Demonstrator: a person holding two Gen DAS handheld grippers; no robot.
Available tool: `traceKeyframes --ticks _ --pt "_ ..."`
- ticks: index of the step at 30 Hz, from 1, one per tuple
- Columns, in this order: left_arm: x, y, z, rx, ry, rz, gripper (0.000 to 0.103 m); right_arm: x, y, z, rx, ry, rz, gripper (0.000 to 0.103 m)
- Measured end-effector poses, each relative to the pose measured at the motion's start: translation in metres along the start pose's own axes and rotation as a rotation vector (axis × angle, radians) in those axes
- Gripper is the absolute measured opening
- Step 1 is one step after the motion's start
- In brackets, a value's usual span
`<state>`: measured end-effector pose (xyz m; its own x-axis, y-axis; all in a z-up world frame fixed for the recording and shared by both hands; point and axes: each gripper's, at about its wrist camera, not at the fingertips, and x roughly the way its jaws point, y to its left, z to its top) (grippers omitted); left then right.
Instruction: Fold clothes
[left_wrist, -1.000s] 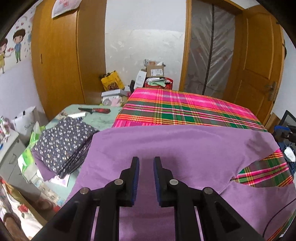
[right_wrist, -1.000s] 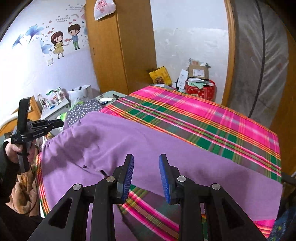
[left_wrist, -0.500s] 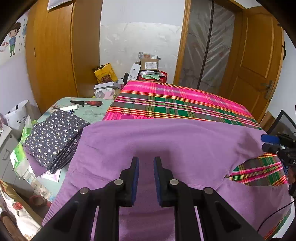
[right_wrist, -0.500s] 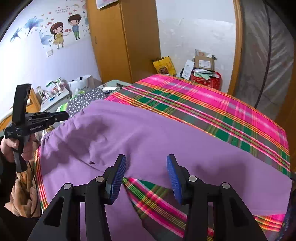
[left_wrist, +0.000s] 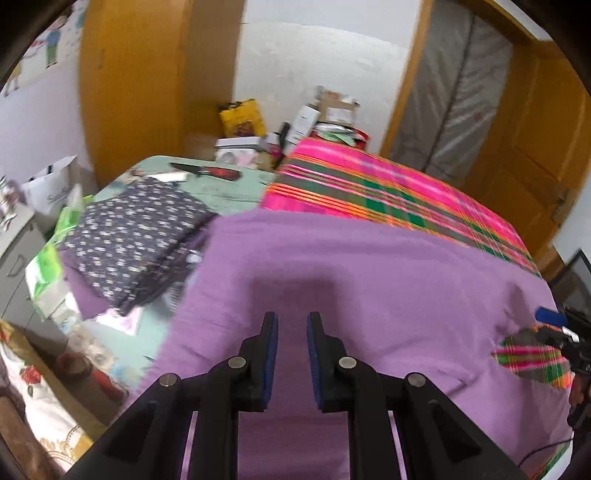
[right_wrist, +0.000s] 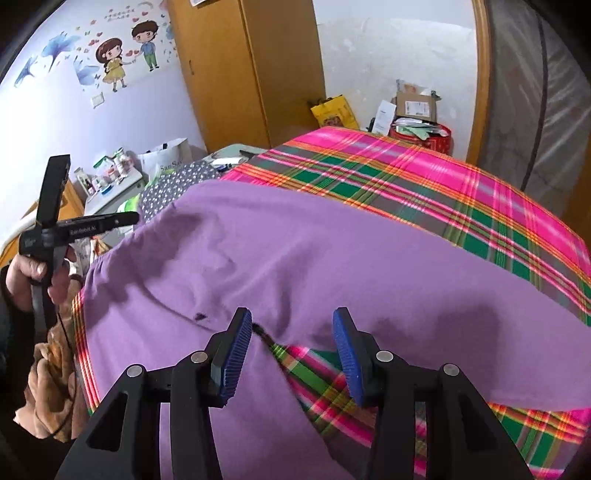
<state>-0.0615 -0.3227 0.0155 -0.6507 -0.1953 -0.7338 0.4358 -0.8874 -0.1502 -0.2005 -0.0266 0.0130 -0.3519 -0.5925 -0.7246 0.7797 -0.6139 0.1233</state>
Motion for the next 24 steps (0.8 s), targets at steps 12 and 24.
traceKeyframes --ticks 12,24 --pt "-0.020 0.007 0.070 0.047 -0.062 0.040 0.016 -0.022 0.005 0.056 -0.089 -0.127 -0.028 0.047" --pt "0.050 0.019 0.091 0.103 0.064 0.007 0.016 0.018 -0.001 0.085 -0.233 -0.119 -0.047 0.047"
